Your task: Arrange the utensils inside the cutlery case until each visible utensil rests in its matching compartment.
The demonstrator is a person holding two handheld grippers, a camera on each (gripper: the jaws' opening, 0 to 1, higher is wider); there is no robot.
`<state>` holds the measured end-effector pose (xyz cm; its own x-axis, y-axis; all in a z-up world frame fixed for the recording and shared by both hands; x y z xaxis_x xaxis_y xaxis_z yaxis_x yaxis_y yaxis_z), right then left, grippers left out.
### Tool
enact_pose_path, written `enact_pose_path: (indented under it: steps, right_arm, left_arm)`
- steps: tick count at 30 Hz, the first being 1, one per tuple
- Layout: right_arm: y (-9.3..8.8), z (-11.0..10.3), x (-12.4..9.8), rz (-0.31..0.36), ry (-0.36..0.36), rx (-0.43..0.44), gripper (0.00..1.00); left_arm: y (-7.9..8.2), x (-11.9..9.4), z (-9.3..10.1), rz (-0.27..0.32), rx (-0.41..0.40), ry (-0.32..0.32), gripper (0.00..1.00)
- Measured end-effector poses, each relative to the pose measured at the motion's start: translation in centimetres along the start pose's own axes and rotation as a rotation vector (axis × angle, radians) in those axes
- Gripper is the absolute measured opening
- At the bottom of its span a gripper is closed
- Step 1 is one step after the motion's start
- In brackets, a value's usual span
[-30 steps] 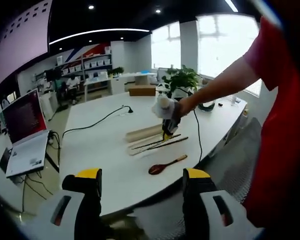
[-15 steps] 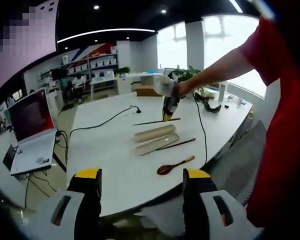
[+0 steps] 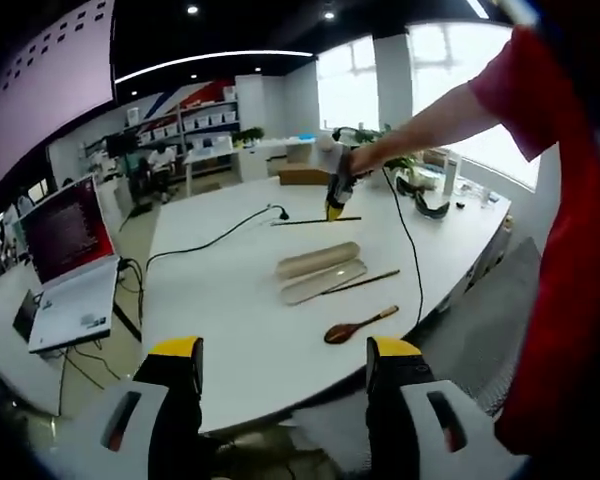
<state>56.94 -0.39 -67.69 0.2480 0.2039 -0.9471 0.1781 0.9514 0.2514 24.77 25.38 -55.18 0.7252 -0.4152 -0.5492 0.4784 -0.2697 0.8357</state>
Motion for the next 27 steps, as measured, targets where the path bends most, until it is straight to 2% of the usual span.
enact_pose_path:
  steps: [3,7,8,9,10,12,17,21,27]
  right_arm:
    - [-0.6,-0.2,1.3,-0.021,0.004,-0.018,0.00]
    - [-1.3,-0.7,3.5,-0.030,0.003,-0.008,0.00]
    - [-1.6,-0.7,4.1,-0.045,-0.005,-0.007,0.00]
    - [-1.7,-0.8,4.7,-0.048,0.001,0.001,0.00]
    - [-1.9,-1.7,5.3,-0.055,0.053,0.015,0.00]
    - [-2.1,-1.3,6.3,-0.059,0.030,0.001,0.00]
    - [-2.5,-0.9,7.5,-0.054,0.034,0.012,0.00]
    - [-2.9,-1.3,8.1,-0.066,0.041,0.007,0.00]
    - [-3.8,-1.8,9.4,-0.079,0.060,-0.016,0.00]
  left_arm:
    - [0.0,-0.2,-0.1,0.014,-0.028,-0.006,0.68]
    - [-0.3,-0.5,-0.4,0.007,-0.043,0.030,0.69]
    - [0.1,-0.7,-0.1,0.046,-0.071,0.028,0.70]
    - [0.2,-0.7,0.1,0.061,-0.091,0.025,0.71]
    - [0.2,-0.9,0.4,0.067,-0.109,0.014,0.72]
    - [0.2,-0.9,0.4,0.063,-0.111,0.015,0.71]
    - [0.8,-0.7,0.4,0.061,-0.107,0.025,0.71]
    - [0.8,-0.4,0.5,0.027,-0.088,0.048,0.71]
    - [0.3,0.1,1.2,-0.004,-0.085,0.039,0.70]
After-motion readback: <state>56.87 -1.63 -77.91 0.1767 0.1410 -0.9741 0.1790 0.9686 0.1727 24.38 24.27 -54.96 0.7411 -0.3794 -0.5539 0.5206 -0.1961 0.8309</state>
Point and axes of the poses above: the point that each gripper's makers call its tool centre point, and the gripper's own axes: x roughly forward along the fingers, z roughly to its right, y roughly out of its top, the point moved 2 cm from there along -x, roughly backward along the fingers, and after that the axes turned 9 degrees about -y, right-handed, at the moved point
